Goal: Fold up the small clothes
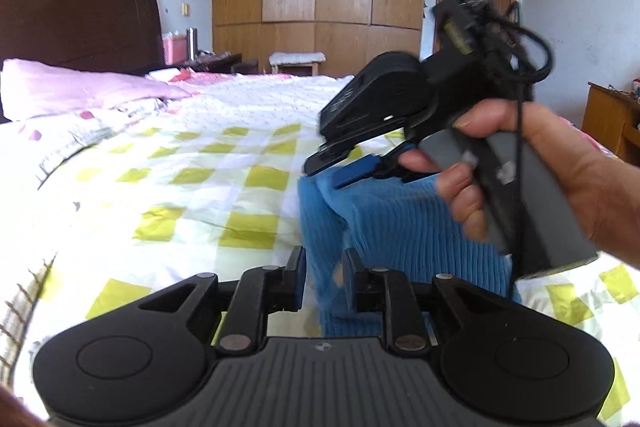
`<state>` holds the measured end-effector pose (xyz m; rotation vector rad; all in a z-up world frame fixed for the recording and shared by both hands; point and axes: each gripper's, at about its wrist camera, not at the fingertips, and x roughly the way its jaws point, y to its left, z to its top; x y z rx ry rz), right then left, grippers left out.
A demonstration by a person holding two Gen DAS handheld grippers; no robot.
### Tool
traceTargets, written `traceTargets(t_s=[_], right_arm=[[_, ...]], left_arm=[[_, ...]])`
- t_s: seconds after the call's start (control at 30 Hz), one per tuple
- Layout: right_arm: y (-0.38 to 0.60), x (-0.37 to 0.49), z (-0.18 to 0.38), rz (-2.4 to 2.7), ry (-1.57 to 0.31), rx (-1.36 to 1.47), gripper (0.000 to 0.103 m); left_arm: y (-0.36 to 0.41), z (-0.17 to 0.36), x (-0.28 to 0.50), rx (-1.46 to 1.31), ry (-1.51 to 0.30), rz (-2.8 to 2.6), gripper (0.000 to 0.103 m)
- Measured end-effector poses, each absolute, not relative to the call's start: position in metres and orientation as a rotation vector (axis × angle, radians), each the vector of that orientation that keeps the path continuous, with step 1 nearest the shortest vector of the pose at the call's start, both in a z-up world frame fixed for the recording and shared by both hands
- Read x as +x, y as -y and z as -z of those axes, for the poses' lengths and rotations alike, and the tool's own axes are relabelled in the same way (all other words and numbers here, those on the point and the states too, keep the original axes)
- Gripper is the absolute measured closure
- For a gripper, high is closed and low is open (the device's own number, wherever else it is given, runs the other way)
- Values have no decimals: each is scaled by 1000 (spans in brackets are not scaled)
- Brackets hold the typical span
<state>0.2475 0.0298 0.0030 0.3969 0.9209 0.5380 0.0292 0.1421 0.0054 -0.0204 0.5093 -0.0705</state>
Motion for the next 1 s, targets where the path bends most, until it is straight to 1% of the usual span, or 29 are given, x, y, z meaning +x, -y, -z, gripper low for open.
traceTargets(t_s=[0.07, 0.17, 0.33, 0.43, 0.5, 0.63, 0.73, 0.87, 0.93, 1.0], right_arm=[[-19, 242, -17, -544, -879, 398, 75], [-3, 228, -33, -510, -820, 303, 75], [9, 216, -37, -472, -805, 204, 75], [-1, 220, -27, -485, -849, 177, 76], [-13, 225, -13, -501, -890, 174, 78], [-34, 239, 17, -527, -965, 236, 79], [-49, 244, 28, -542, -976, 271, 80], [-64, 245, 35, -558, -964, 245, 80], [-65, 245, 36, -552, -962, 249, 84], [-65, 245, 33, -546, -963, 247, 84]], left_arm=[[-144, -9, 27, -27, -494, 63, 75], [-140, -13, 35, -33, -491, 94, 75], [-122, -7, 65, -13, -507, 137, 75], [-119, 8, 84, 24, -551, 81, 75], [-126, 19, 92, 12, -602, 45, 75], [-136, 31, 97, 10, -659, 23, 74], [-136, 35, 98, 23, -668, 19, 74], [-140, 38, 101, 34, -683, 11, 73], [-146, 38, 102, 10, -690, 10, 72], [-150, 38, 102, -7, -696, 8, 70]])
